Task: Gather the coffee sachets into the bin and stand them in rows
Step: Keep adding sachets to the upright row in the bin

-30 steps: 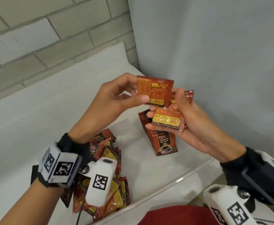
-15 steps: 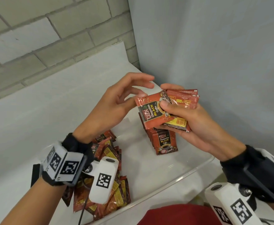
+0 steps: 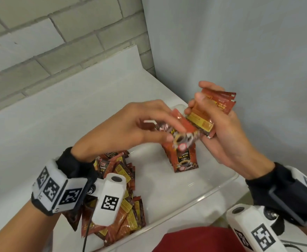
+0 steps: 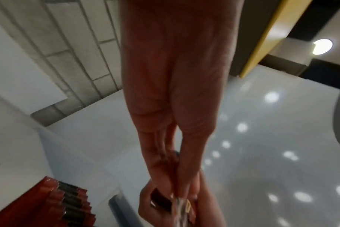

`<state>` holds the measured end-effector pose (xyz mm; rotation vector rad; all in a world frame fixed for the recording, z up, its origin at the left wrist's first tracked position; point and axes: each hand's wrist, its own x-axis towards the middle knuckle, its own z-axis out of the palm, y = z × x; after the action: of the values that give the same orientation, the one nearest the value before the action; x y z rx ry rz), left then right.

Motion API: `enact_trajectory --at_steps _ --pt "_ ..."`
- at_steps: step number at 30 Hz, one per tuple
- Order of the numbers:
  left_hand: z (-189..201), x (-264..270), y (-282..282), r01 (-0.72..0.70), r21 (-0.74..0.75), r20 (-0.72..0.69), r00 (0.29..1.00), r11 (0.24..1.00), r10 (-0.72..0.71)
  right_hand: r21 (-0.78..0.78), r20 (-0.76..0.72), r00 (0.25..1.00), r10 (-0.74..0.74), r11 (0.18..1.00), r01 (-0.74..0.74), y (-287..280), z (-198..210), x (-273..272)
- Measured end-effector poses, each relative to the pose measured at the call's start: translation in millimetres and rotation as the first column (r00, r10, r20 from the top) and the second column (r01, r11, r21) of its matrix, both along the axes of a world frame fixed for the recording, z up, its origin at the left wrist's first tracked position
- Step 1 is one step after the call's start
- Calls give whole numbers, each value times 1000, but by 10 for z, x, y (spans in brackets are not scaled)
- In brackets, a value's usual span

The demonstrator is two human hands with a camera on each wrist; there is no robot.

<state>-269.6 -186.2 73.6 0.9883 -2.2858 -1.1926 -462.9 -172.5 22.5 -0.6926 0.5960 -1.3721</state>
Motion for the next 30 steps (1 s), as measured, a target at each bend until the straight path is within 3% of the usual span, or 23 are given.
enact_trajectory --at_steps 5,9,16,23,30 --pt "-256 -224 116 398 -33 288 882 917 -373 19 -28 997 -68 997 69 -2 -22 -14" --pt "-515 -377 134 507 -7 390 795 862 -465 7 -23 999 -35 999 35 11 -5 -10" --pt "-729 -437 64 549 -206 434 793 810 -427 7 -28 999 -20 1000 20 10 -1 -14" --pt "-753 -447 12 508 -509 503 831 695 -240 10 -51 998 -22 1000 22 6 6 -6" --pt "-758 -443 11 486 -598 538 832 638 -130 17 -57 998 -32 999 33 7 8 2"
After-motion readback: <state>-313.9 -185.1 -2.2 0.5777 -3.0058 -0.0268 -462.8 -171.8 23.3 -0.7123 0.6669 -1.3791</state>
